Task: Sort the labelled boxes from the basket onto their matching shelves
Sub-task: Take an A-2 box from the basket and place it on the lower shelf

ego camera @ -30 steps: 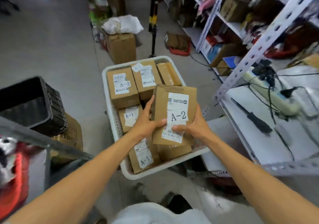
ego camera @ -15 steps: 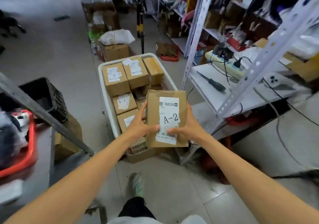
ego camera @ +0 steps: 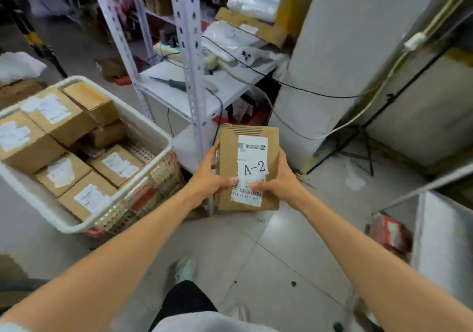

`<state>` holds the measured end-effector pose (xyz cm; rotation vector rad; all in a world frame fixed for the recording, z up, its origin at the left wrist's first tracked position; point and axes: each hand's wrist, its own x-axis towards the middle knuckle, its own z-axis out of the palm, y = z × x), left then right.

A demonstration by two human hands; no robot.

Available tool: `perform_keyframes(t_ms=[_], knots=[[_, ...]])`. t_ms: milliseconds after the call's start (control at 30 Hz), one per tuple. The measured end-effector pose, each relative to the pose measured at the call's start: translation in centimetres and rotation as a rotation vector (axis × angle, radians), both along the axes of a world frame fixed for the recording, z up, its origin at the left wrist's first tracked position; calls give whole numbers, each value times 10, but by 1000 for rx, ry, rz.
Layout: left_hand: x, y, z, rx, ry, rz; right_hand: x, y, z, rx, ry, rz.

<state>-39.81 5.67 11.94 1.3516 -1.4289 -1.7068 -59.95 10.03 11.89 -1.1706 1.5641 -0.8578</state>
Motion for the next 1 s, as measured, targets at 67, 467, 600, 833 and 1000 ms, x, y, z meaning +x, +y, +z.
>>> perform_keyframes(t_ms=[67,467,600,833,1000], knots=[[-36,-7,8,-34,3,-117,-30,16,9,9,5,-136],[-265,36,87,-122,176,-989,-135,180,93,-92,77,-1000],[-322,92,123,-148,231,-1240,-142,248,119,-112,153,-1285],[-360,232,167,-77,419,-1650,-95,377,167,-114,437,-1720],[-352,330,198,12,530,-1758,-47,446,201,-137,511,-1969]])
